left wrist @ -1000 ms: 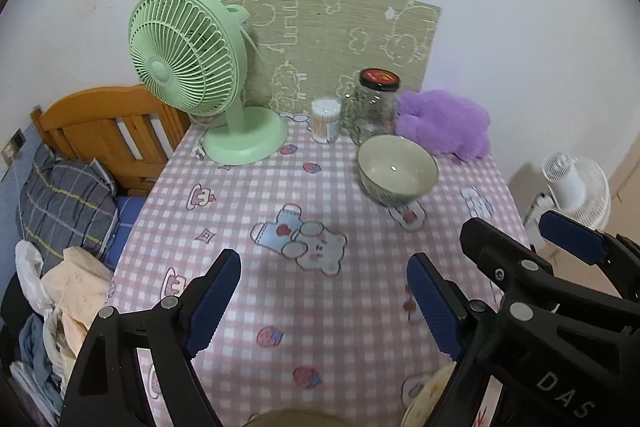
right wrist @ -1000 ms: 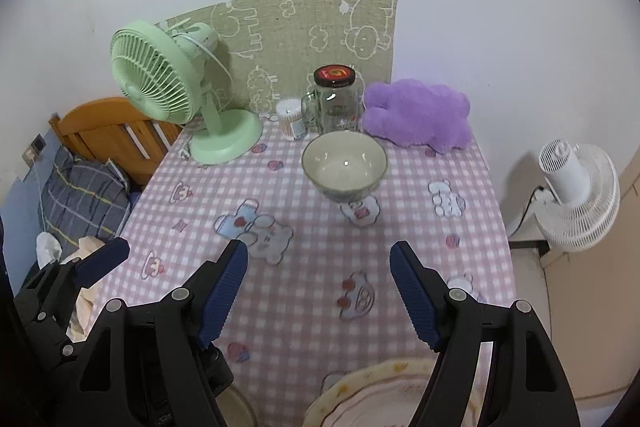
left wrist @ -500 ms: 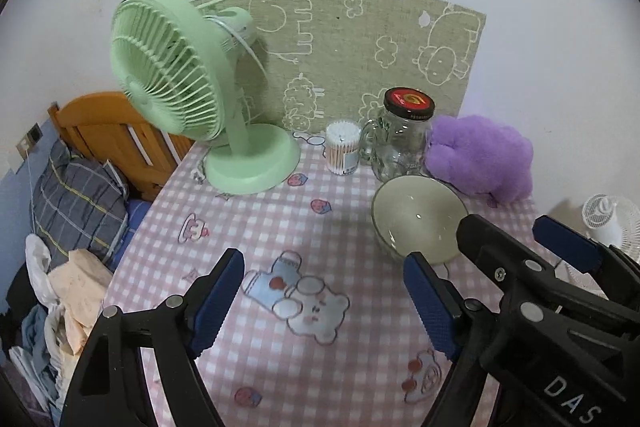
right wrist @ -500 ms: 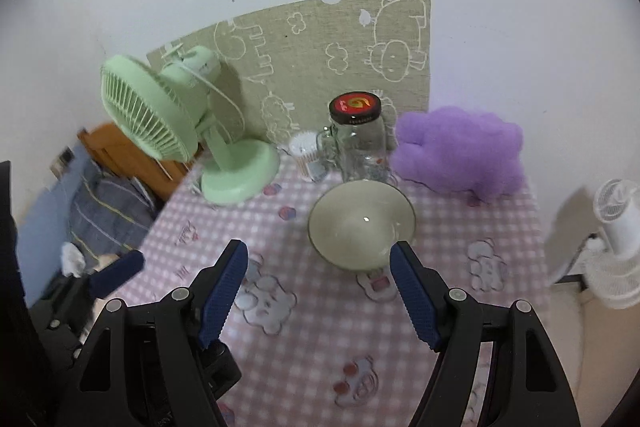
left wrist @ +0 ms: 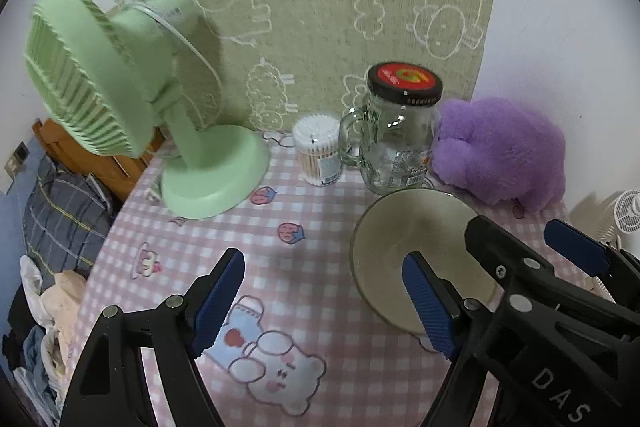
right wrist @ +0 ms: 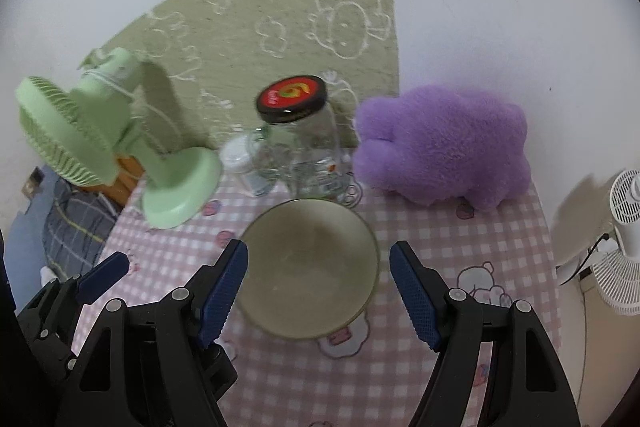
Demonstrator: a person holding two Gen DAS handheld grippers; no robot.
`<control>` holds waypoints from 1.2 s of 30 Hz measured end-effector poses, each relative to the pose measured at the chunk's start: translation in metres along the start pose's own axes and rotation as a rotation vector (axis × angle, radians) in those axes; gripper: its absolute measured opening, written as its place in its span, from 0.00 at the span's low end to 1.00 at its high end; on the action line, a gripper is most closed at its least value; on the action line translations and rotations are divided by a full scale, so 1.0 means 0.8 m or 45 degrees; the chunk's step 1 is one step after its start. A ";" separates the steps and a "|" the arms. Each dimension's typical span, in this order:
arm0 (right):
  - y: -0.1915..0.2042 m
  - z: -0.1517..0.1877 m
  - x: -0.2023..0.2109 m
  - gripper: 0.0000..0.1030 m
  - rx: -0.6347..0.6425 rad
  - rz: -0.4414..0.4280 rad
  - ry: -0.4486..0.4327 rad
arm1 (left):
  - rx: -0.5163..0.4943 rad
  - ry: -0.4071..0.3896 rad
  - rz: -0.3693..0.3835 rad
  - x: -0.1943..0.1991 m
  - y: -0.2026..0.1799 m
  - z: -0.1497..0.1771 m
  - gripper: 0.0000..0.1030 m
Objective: Organize plates and bowls
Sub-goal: 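Move both grippers to the green-rimmed bowl beside the glass jar, then grasp the rim of the green-rimmed bowl with both grippers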
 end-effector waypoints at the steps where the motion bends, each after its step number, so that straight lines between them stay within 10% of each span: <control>1: -0.003 0.001 -0.007 0.74 -0.005 0.008 0.008 | 0.004 0.005 -0.004 -0.009 0.000 0.001 0.80; 11: -0.022 0.014 -0.056 0.62 -0.032 0.053 0.069 | -0.026 0.086 0.024 -0.062 -0.019 0.018 0.59; 25: -0.034 0.033 -0.092 0.16 -0.051 0.063 0.137 | -0.059 0.112 -0.023 -0.091 -0.033 0.033 0.24; 36: -0.032 0.033 -0.096 0.12 -0.029 0.107 0.134 | -0.073 0.122 -0.049 -0.092 -0.034 0.031 0.14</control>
Point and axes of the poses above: each gripper's, at about its wrist camera, not at the fingertips, and x roughly against the way its jaws point, y to its left, z to its underside, the point moved 3 cm from there along -x, roughly the way its jaws point, and after that the axes turned 12 degrees about x, right-handed, at the moved point
